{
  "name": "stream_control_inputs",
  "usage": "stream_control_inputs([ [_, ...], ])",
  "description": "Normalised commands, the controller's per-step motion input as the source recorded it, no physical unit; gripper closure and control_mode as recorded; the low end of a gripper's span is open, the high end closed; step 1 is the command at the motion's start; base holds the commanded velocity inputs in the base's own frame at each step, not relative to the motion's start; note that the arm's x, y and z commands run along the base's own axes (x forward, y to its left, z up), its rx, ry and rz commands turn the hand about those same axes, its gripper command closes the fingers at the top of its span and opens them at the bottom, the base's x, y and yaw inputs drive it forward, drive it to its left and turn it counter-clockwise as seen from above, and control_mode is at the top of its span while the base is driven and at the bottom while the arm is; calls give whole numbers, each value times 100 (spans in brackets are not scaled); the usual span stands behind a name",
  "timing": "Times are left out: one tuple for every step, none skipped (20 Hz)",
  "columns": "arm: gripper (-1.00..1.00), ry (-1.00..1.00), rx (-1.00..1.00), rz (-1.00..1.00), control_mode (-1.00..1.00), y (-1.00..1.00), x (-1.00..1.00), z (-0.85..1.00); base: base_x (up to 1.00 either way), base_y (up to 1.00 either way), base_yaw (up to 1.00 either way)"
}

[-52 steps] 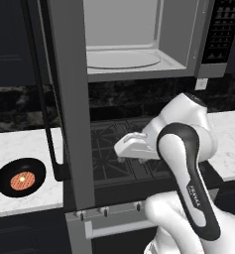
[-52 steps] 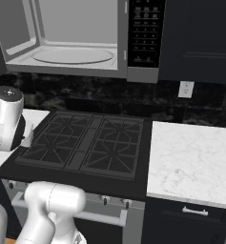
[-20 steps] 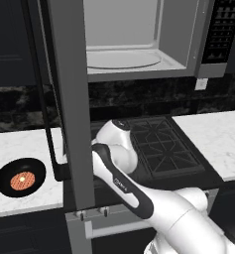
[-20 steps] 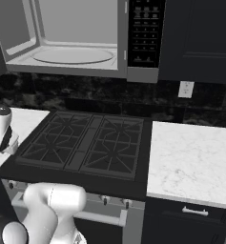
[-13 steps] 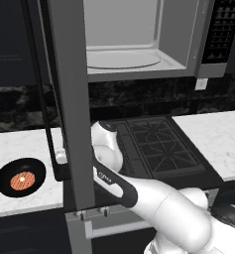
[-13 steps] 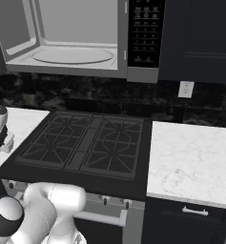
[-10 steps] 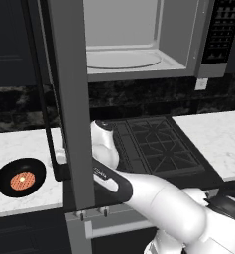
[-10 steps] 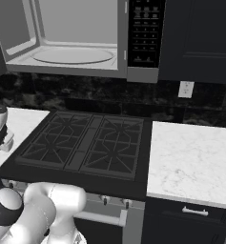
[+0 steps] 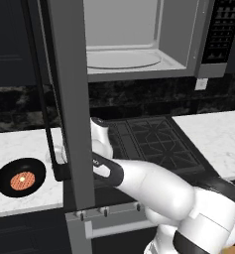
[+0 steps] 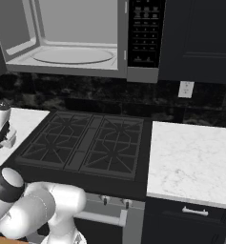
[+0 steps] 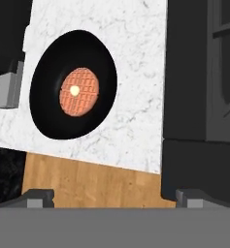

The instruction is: Open the microwave, place the bowl with waffle inside the microwave, then close the microwave door and turn it on.

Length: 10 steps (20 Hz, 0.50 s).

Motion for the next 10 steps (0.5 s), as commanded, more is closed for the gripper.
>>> stream_control_inputs([
  [-100, 1, 0, 0, -100, 4, 39, -5, 0, 0, 0],
  [-100, 2, 0, -2, -100, 4, 44, -6, 0, 0, 0],
  [-100, 1, 0, -2, -100, 8, 50, -13, 0, 0, 0],
  [-100, 1, 0, -2, -100, 3, 50, -15, 0, 0, 0],
  [-100, 0, 0, -2, -100, 4, 46, -20, 0, 0, 0],
  [-100, 0, 0, -1, -100, 8, 45, -31, 0, 0, 0],
  [-100, 0, 0, 0, -100, 4, 44, -33, 0, 0, 0],
  [-100, 0, 0, 0, -100, 8, 28, -46, 0, 0, 0],
  [-100, 0, 0, 0, -100, 14, 35, -46, 0, 0, 0],
  [-100, 0, 0, 0, -100, 22, 20, -49, 0, 0, 0],
])
